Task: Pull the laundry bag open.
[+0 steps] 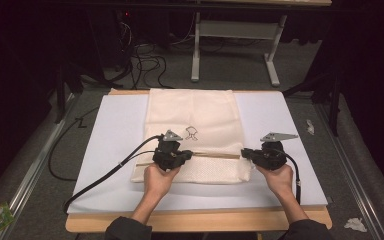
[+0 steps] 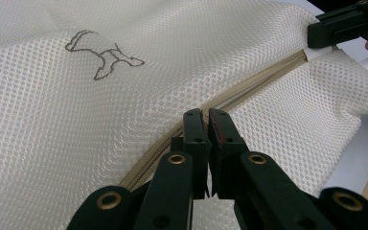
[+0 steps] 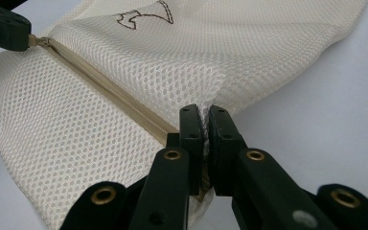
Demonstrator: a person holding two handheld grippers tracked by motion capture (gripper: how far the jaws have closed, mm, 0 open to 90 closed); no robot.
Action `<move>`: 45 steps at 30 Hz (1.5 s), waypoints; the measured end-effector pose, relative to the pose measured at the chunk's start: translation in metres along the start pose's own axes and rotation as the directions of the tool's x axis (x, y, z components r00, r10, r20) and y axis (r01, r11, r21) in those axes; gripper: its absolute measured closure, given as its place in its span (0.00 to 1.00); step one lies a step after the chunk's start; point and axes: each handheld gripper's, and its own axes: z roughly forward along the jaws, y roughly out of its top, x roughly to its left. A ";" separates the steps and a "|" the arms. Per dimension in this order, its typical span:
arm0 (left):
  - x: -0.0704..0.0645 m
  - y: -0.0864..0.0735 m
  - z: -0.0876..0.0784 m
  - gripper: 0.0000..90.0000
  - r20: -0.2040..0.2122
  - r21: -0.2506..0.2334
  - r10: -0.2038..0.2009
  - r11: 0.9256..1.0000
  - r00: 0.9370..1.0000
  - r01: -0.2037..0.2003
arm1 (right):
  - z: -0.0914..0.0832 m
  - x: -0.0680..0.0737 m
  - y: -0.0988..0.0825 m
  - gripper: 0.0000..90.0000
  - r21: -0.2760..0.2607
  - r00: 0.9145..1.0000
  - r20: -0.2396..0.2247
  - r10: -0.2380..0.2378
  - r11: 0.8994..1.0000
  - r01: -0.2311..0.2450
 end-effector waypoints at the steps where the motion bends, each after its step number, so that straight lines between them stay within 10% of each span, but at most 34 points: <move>1: 0.000 0.000 0.000 0.97 0.000 -0.001 0.001 1.000 1.000 -0.001 | 0.000 0.000 0.000 0.97 0.000 1.000 -0.001 -0.001 1.000 0.001; 45: 0.036 -0.013 -0.041 0.97 -0.059 -0.071 -0.057 0.996 0.997 0.053 | -0.001 0.000 0.000 0.97 -0.009 0.999 0.041 -0.024 1.000 0.024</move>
